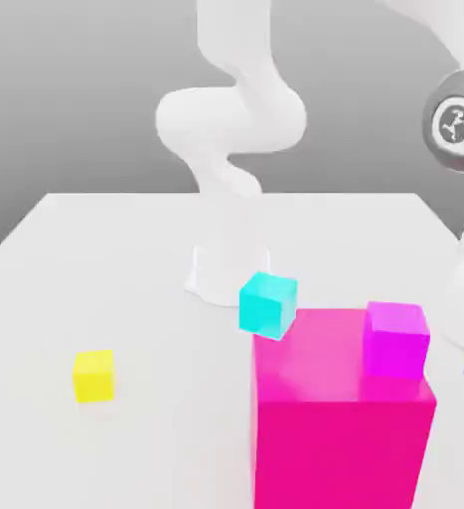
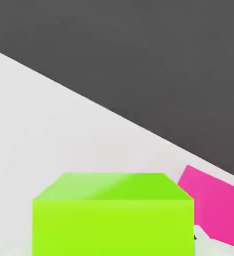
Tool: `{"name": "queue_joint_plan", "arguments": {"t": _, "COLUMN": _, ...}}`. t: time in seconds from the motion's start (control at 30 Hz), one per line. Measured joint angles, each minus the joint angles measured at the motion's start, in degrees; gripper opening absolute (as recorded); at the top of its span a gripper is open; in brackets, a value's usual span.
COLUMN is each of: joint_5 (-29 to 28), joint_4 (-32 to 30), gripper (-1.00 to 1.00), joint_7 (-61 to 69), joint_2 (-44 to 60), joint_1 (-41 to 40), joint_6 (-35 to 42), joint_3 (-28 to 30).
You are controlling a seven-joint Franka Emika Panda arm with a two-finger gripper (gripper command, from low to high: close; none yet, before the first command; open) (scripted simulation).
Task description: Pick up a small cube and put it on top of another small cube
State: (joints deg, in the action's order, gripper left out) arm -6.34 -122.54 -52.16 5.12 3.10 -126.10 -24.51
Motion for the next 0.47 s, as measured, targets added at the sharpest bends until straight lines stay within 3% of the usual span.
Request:
{"name": "queue_joint_plan", "arguments": {"t": 0.2, "joint_5": 8.8, "joint_4": -1.9, "gripper": -1.0, "joint_7": -0.7, "joint_2": -12.5, "joint_1": -5.4, "joint_6": 8.8, "joint_3": 3.8}}
{"name": "queue_joint_plan", "arguments": {"t": 0.33, "joint_5": 9.3, "joint_4": -6.8, "gripper": -1.0, "joint_7": -1.2, "joint_2": -11.2, "joint_1": -5.6, "joint_6": 2.5, "joint_3": 3.9}}
{"name": "queue_joint_plan", "arguments": {"t": 0.37, "joint_5": 9.2, "joint_4": -7.6, "gripper": 1.0, "joint_7": -1.3, "joint_2": -10.8, "joint_1": -5.6, "joint_6": 1.3, "joint_3": 3.8}}
{"name": "queue_joint_plan", "arguments": {"t": 0.47, "joint_5": 9.2, "joint_4": -7.6, "gripper": 1.0, "joint_7": -1.3, "joint_2": -10.8, "joint_1": -5.6, "joint_6": 1.3, "joint_3": 3.8}}
